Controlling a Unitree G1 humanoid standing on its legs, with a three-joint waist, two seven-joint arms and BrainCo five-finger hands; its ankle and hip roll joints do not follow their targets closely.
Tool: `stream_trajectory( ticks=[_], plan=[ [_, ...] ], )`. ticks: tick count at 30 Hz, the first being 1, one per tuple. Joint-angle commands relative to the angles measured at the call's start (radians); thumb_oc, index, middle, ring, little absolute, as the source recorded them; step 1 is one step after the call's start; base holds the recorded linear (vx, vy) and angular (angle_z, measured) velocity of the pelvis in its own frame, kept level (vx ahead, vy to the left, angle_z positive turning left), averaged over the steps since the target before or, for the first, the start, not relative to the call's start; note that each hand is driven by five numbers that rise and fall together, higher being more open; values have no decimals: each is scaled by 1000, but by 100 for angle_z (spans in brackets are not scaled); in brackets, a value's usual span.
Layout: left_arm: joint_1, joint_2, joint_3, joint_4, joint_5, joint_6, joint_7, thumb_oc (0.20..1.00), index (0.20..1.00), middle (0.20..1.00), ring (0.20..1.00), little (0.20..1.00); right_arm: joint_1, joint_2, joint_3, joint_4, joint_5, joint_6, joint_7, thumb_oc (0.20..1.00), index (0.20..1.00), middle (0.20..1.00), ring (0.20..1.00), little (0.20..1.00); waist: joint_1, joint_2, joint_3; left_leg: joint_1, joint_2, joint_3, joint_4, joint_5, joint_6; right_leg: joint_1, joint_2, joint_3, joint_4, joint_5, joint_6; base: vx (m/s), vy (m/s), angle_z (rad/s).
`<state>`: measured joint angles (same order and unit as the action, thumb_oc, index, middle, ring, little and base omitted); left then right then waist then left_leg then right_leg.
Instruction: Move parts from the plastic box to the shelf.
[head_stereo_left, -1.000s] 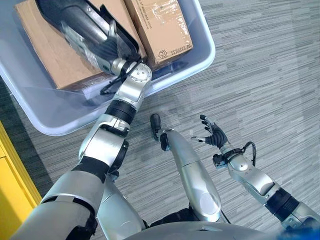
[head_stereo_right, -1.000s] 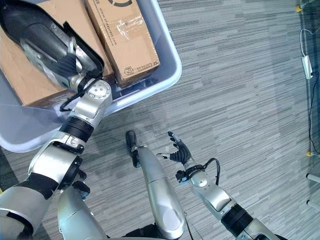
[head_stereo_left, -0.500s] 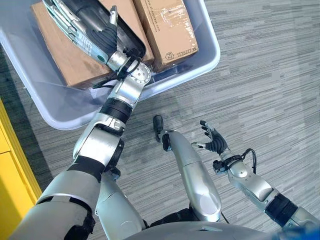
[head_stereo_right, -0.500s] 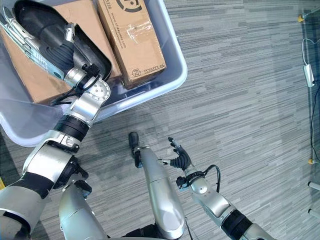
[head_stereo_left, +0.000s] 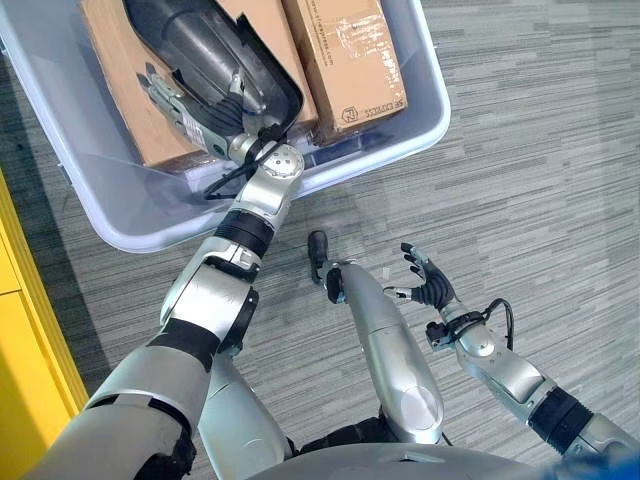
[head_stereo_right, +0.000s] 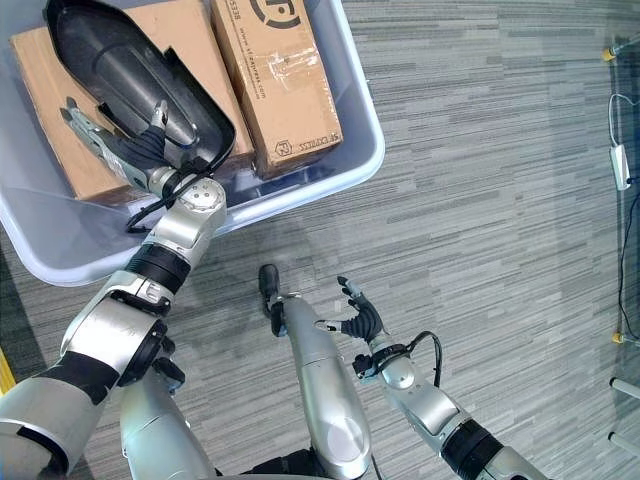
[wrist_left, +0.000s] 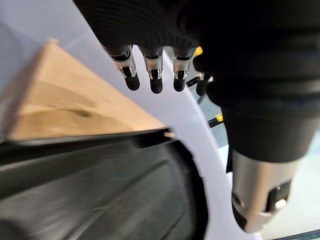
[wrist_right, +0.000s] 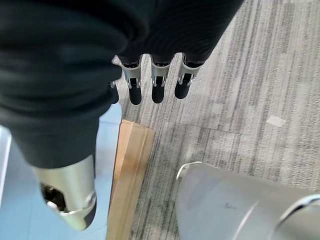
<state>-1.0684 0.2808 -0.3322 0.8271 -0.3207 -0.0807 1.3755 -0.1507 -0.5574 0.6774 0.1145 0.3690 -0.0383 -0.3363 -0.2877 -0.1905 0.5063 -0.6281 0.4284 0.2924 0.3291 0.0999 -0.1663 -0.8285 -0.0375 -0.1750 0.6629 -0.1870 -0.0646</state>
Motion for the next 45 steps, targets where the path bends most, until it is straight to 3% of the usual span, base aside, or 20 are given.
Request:
stream_trajectory(
  ticks=[1,9,13,20,24,27,34,38,39,45],
  plan=[
    [-26,26,31,7,-42,-21,-8,1000,1000,1000,1000,1000,-12,25,-22,-43,-16,-2,-1,1000,1000,1000,1000,1000,-8,-88,14,-69,25,-8,190,-73,-1,70,7,-34,-104,53,89,0,0,0],
    [-16,16,31,22,-41,30,-35,1000,1000,1000,1000,1000,-19,22,-26,-70,-28,30,-2,1000,1000,1000,1000,1000,-11,-93,14,-64,28,-3,186,-72,-3,72,6,-35,-107,57,92,0,0,0],
    [-17,14,17,37,-17,72,-80,1000,1000,1000,1000,1000,-35,12,-25,-69,-123,52,-44,1000,1000,1000,1000,1000,-13,-94,14,-69,31,0,190,-72,-3,66,4,-37,-103,58,91,0,0,0],
    [-61,11,9,49,-108,95,-93,1000,1000,1000,1000,1000,-69,-7,-45,-104,-118,104,-38,1000,1000,1000,1000,1000,-25,-101,14,-87,30,1,208,-81,1,47,4,-33,-97,63,91,0,-2,-1],
    [-92,18,-2,69,-169,142,-97,1000,1000,1000,1000,1000,-81,-17,-55,-99,-117,116,-28,1000,1000,1000,1000,1000,-34,-105,14,-100,30,1,223,-87,3,33,4,-30,-89,66,91,1,0,-1],
    [-91,12,20,105,-287,121,-68,1000,1000,1000,1000,1000,-86,-18,-60,-100,-120,124,-13,1000,1000,1000,1000,1000,-38,-104,14,-106,26,-2,230,-89,2,26,5,-27,-88,68,93,8,1,-4],
    [-76,16,54,151,-324,94,-87,1000,1000,1000,1000,1000,-94,-15,-60,-109,-118,141,-13,1000,1000,1000,1000,1000,-41,-102,14,-124,23,-3,244,-96,1,5,0,-20,-76,65,95,0,0,0],
    [-70,23,70,140,-206,2,-9,1000,1000,1000,1000,1000,-91,-16,-53,-113,-112,144,-24,1000,1000,1000,1000,1000,-39,-100,14,-132,21,0,251,-103,3,-4,-4,-16,-69,62,96,0,0,0],
    [-68,33,61,124,-102,0,23,1000,1000,1000,1000,1000,-87,-18,-49,-113,-111,141,-30,1000,1000,1000,1000,1000,-38,-96,14,-134,19,-1,251,-98,2,-5,-4,-15,-69,62,95,0,0,0],
    [-55,41,37,71,25,-8,52,1000,1000,1000,1000,1000,-74,-17,-38,-105,-109,116,-35,1000,1000,1000,1000,1000,-28,-91,14,-132,18,0,246,-96,3,-2,-8,-18,-73,60,92,0,0,1]
  ],
)
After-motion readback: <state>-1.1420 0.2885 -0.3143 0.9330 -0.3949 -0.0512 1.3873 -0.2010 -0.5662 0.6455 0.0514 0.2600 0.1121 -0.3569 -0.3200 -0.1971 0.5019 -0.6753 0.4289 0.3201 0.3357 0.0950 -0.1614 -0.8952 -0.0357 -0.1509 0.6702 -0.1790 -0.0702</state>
